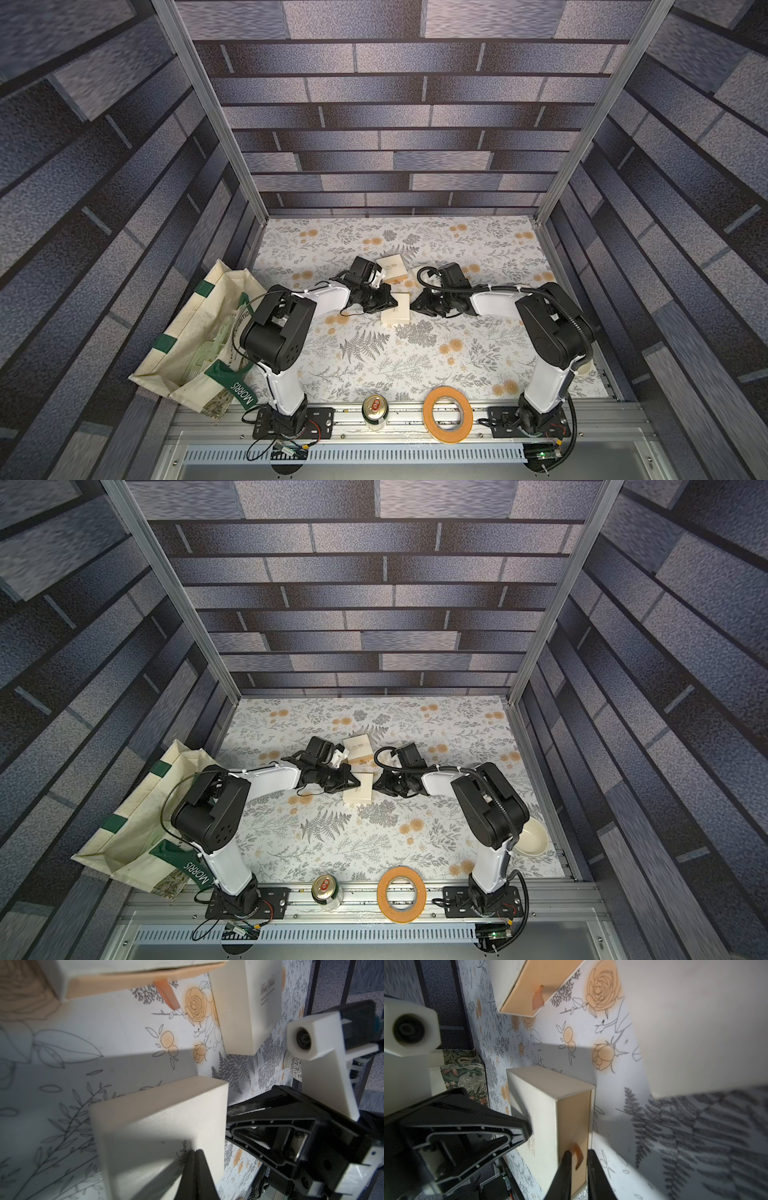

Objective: Take out the earrings from the drawer-style jewelry box
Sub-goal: Open the drawer in the jewelry box.

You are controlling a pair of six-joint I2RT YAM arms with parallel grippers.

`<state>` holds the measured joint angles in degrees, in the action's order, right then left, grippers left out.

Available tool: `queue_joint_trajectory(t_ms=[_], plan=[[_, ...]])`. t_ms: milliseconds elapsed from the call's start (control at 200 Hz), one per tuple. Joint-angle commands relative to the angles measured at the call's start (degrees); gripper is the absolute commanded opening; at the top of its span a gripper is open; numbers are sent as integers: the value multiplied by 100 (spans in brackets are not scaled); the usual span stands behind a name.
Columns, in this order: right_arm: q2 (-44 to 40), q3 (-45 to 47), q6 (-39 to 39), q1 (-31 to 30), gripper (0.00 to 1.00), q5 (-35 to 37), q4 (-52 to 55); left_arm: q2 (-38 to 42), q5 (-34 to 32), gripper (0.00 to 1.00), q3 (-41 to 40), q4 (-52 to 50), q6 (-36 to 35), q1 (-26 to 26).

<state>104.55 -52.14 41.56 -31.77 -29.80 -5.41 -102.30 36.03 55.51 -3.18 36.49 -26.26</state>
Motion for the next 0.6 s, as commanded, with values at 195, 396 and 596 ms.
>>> queue_joint_trajectory(t_ms=[195, 396, 596], plan=[[100, 0, 73, -54, 15, -64, -246, -220, -70, 0, -70, -267, 13, -53], [133, 2, 93, -51, 14, -92, -265, -234, -79, 0, -84, -264, 14, -46], [136, -1, 97, -49, 13, -87, -268, -225, -87, 0, -99, -266, 14, -46]])
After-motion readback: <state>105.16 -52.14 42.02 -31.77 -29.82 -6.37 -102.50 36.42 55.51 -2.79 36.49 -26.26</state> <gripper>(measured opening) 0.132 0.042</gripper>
